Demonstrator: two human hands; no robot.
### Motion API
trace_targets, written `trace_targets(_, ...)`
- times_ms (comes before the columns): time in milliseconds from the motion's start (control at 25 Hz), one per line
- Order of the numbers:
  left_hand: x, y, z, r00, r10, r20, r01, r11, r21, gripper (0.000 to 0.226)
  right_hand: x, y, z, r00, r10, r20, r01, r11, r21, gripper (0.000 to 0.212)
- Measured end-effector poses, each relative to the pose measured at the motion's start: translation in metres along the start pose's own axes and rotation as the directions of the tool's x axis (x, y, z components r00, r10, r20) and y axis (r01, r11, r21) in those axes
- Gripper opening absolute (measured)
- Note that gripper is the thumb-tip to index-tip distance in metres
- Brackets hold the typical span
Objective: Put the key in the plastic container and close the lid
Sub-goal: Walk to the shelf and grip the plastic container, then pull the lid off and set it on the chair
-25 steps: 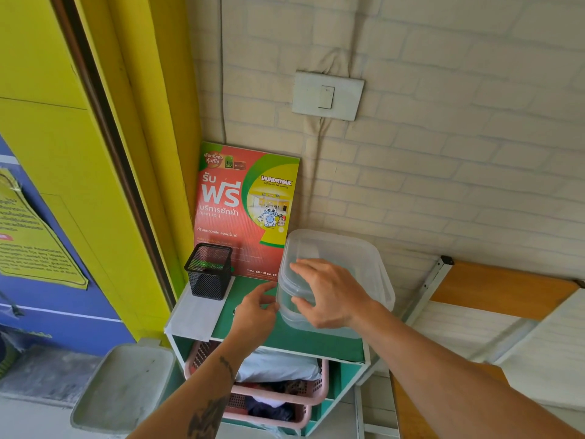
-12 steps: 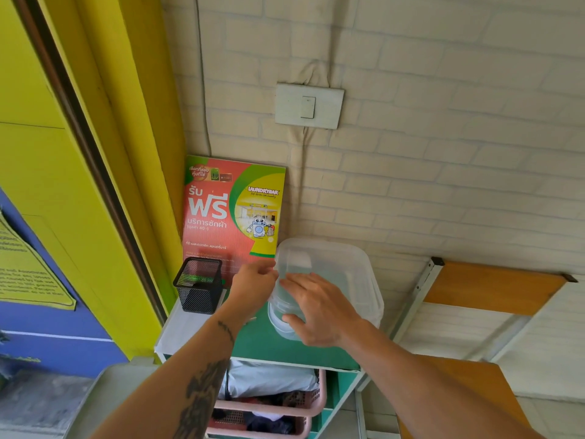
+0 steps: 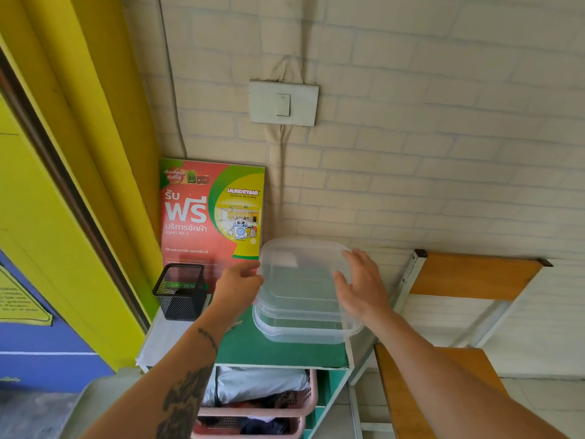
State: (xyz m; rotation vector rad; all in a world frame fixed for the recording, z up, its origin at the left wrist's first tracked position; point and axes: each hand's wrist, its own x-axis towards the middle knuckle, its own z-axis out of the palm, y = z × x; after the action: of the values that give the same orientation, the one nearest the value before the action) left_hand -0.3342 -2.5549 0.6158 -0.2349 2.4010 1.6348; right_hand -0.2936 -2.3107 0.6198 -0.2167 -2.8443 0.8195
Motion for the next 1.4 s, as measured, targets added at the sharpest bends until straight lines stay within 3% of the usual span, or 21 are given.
trace_targets(120,-0.008,0.005,0.003,1.0,0.008,0.003,-0.008,1.0,0.019,0.054,0.005,0.008,-0.002,0.975,0.208,0.073,-0.22,0.949,0.227,0.059)
trace_targets(240,-0.013,0.012,0.009,1.0,0.015,-0.024,-0.013,0.998,0.06,0.052,0.0,0.008,0.003,0.963,0.254,0.092,-0.27,0.908,0.32,0.059)
trace_targets(400,-0.02,0.019,0.019,0.995,0.076,-0.07,-0.066,0.988,0.136,0.05,-0.008,0.002,0.006,0.979,0.202,-0.018,-0.187,0.932,0.311,0.053)
trace_targets(720,-0.042,0.024,0.04,0.952,0.204,-0.227,-0.203,0.979,0.028,0.05,-0.024,-0.001,-0.008,0.988,0.089,-0.125,-0.058,0.97,0.236,0.056)
trace_targets(880,-0.052,0.026,0.065,0.916,0.315,-0.246,-0.306,0.949,0.077,0.06,-0.04,0.015,-0.021,0.98,0.102,-0.173,-0.063,0.974,0.216,0.058)
trace_targets(1160,-0.087,0.052,0.145,0.909,0.39,-0.146,-0.373,0.918,0.134,0.062,-0.069,0.093,-0.067,0.963,0.176,-0.203,-0.117,0.955,0.273,0.056)
trace_targets(1400,-0.133,0.058,0.264,0.899,0.435,-0.056,-0.393,0.857,0.334,0.065,-0.115,0.206,-0.11,0.949,0.269,-0.167,-0.207,0.925,0.318,0.054)
